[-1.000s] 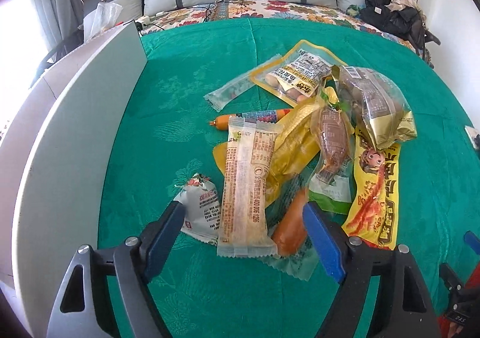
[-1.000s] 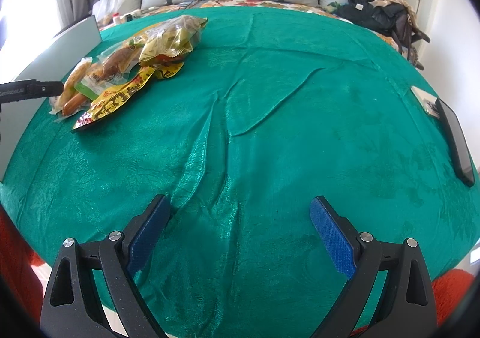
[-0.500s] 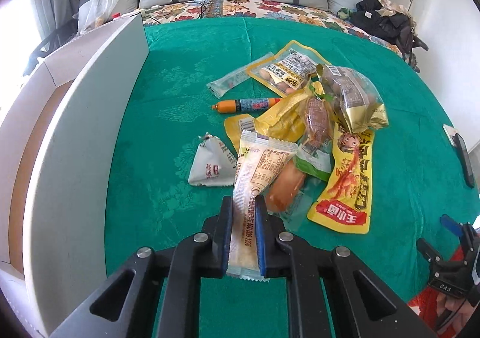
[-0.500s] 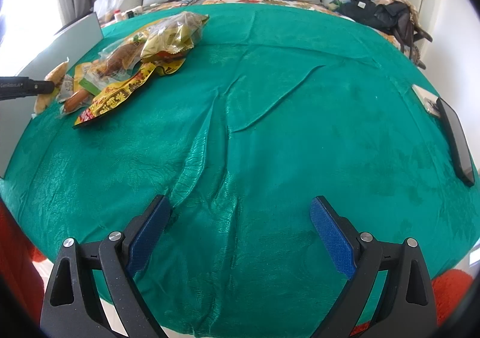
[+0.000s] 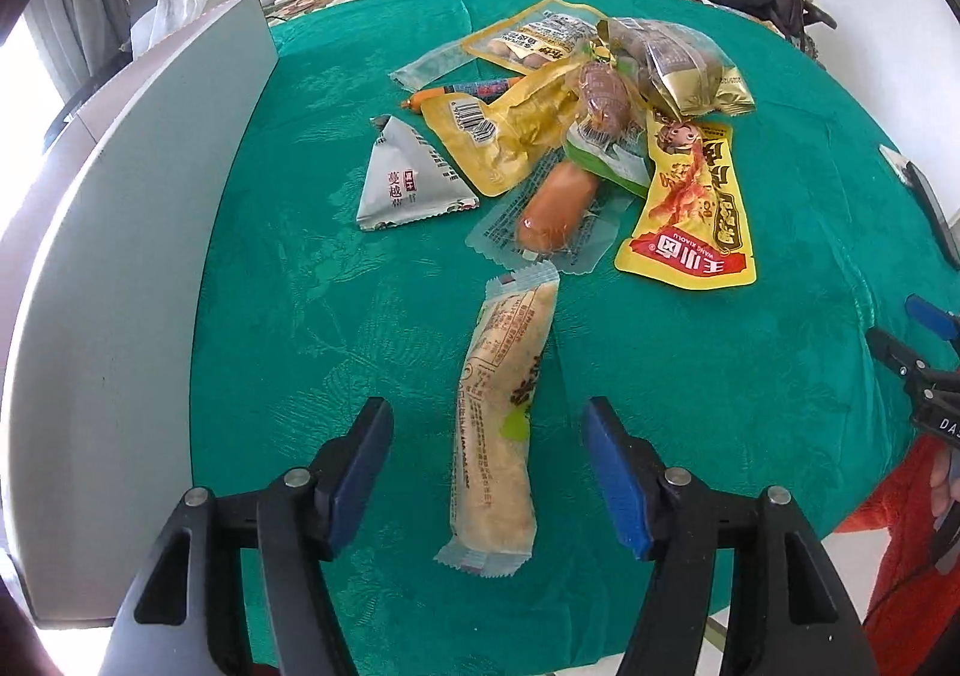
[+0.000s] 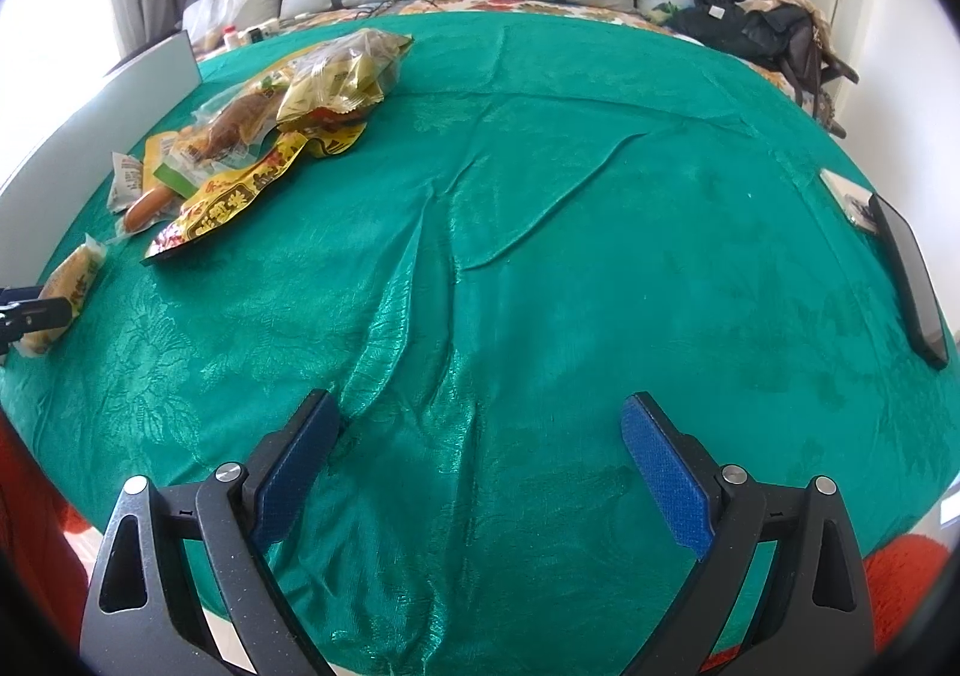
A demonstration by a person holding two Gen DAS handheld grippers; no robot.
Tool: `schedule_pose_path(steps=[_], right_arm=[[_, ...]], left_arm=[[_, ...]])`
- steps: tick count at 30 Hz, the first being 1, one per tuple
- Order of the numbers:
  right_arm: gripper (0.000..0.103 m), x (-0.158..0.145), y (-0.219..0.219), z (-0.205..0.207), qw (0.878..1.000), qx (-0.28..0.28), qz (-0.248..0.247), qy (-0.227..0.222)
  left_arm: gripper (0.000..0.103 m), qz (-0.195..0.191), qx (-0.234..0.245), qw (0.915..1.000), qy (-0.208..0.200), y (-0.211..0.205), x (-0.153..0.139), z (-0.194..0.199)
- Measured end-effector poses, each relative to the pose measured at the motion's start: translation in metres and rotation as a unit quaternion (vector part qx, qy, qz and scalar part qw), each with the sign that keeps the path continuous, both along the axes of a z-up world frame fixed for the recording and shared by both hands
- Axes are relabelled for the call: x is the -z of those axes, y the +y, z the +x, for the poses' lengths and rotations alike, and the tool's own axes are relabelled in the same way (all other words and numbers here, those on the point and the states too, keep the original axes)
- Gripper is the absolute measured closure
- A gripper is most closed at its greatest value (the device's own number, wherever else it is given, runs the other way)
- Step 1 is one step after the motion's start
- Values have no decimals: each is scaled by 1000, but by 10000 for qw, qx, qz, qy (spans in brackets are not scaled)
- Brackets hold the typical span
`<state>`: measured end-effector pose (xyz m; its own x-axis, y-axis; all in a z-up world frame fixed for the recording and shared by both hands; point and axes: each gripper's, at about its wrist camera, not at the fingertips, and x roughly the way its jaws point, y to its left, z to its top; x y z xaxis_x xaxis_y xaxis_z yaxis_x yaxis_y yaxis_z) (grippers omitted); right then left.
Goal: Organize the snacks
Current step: 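Grasp the cream bread stick package with the left tool, then hold the bread stick in the left tool while the right tool grasps the yellow snack packet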
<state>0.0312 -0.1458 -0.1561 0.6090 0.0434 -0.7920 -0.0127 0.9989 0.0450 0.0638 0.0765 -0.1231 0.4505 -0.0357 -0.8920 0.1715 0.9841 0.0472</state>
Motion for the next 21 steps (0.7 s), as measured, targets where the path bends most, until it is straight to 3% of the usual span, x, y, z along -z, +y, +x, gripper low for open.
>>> schedule_pose_path(steps=[2,6,8,9,10,14,21], right_arm=[[6,0,0,0,10000,2,0,-15],[6,0,0,-3,10000,0,-4,-68],[6,0,0,-4,9999,3,-3,-100],[6,0,1,-4,9999,6,-3,-110],[6,1,0,-5,9999,9,-4,-118],[6,0,0,-5,9999,25,-5,-132],[6,0,0,-6,9998,34,-10,-174]], left_arm=[[37,316,138,9994,-14,-7,5,-2],[41,478,257,9983,-199,-11,5,-11],[58,255,275,9992,-164,-10,4,-12],[78,183,265,9994,-153,-9,4,-13],[84,176,268,9994,-159,-10,4,-13],[86,105,237,9993,-264,-8,2,-17],[87,-524,-209,9974,-442,16,-13,-22]])
